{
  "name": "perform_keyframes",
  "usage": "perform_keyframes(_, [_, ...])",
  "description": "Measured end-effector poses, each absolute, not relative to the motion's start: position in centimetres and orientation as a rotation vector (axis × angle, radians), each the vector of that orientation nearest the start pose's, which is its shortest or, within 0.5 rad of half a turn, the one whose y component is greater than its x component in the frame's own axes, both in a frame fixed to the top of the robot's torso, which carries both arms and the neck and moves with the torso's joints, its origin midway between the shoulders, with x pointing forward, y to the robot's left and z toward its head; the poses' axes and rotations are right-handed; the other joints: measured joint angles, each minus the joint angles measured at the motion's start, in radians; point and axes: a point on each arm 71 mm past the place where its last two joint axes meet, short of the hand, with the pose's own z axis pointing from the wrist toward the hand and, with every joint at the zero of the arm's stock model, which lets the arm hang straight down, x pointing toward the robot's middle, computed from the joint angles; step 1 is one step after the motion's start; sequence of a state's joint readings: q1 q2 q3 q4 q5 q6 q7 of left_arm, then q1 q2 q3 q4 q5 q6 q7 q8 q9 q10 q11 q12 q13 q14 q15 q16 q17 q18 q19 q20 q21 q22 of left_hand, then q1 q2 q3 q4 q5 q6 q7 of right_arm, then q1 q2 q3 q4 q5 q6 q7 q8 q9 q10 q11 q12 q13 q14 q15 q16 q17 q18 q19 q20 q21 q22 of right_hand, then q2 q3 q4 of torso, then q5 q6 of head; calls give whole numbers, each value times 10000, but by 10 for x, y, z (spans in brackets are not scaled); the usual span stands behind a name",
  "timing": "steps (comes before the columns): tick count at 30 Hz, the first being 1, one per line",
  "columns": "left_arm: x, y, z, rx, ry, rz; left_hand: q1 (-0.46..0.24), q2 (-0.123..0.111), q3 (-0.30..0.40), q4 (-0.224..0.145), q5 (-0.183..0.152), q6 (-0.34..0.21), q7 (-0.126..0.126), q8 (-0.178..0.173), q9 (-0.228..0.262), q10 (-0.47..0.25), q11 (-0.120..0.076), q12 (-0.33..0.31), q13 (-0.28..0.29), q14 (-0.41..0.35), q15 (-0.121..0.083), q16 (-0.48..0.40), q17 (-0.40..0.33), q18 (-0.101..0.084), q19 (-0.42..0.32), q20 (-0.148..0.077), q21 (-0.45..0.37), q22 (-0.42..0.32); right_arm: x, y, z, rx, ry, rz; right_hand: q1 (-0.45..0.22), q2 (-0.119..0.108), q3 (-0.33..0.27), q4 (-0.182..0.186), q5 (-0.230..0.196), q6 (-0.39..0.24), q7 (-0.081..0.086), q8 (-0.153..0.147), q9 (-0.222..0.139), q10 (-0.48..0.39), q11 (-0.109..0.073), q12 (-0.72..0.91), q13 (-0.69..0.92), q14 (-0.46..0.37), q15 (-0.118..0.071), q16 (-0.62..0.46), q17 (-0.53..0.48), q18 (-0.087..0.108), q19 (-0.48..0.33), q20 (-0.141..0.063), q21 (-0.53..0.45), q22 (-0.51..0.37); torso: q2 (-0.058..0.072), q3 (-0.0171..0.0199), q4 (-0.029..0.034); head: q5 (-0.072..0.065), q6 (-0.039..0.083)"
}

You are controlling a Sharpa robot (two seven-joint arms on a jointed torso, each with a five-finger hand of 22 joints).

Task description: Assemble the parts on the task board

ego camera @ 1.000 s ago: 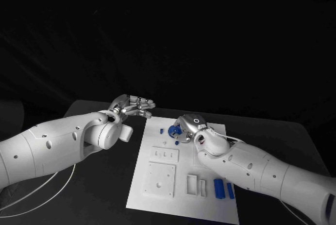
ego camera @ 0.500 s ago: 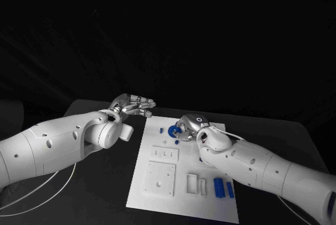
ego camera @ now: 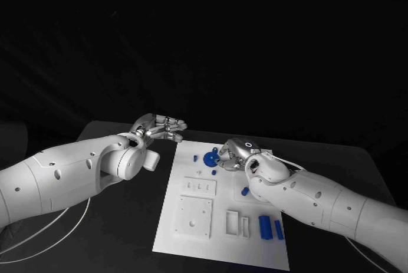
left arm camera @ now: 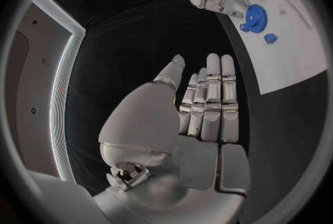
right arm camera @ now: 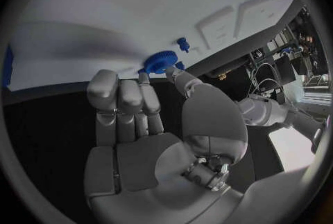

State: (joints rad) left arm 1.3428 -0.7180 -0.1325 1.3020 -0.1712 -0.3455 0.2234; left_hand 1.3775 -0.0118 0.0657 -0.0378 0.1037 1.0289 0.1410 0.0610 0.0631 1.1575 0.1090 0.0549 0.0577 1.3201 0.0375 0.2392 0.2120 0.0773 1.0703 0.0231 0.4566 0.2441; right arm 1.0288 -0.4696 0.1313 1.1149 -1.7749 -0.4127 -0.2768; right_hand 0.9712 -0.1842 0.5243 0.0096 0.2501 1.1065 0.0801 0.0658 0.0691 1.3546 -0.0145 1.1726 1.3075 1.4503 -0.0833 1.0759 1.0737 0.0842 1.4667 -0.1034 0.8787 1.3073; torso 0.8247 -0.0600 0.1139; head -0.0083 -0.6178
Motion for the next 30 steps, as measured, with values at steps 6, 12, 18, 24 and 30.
perform_keyframes(6, [545,219,-157,-9422,15164,-12589,0,0,0,0,0,0,0,0,0,0,0,0,0,0,0,0,0,0,0,0,0,0,537,-151,-208,-287,14715,4604,394,-49,-554,-57,85,26,-26,0,0,0,0,0,0,0,0,43,20,-1,0,0,0,0,-4,0,-18,-17,47])
perform_keyframes(12, [546,223,-157,-9456,15079,-12489,0,0,0,0,0,0,0,0,0,0,0,0,0,0,0,0,0,0,0,0,-43,-24,540,-191,-180,644,14211,5028,1643,49,-1706,-196,-142,-74,72,0,0,-38,39,0,0,0,0,-26,-53,-1,0,0,-49,0,-38,20,-106,8,75])
perform_keyframes(18, [547,227,-156,-9437,14773,-12507,54,54,95,-37,82,67,-67,0,12,560,-202,0,5,73,-72,0,10,0,73,-73,-43,1,542,-237,-171,1297,14125,5469,2820,122,-2366,-1101,211,-179,172,0,-15,-92,92,-78,0,-31,31,-107,-74,-1,0,0,-137,0,-86,78,-248,31,94])
perform_keyframes(24, [547,232,-156,-9472,14448,-12536,54,54,251,-84,82,71,-71,0,11,628,-269,0,4,73,-72,0,23,-1,51,-95,110,109,543,-273,-177,1552,14319,5822,3093,275,-2606,-1646,447,-223,215,0,-15,-128,128,-79,0,-32,31,-158,-56,-4,0,0,-137,0,-150,192,-442,104,111])
perform_keyframes(30, [547,234,-159,-9513,14309,-12595,54,54,341,-92,81,72,-71,0,11,662,-235,0,4,72,-72,0,28,-1,36,-109,159,156,541,-296,-194,1719,14782,6078,3135,317,-2814,-1764,482,-313,232,0,-14,-128,127,-117,0,2,66,-158,45,-7,-1,73,-137,0,-201,316,-587,134,79])
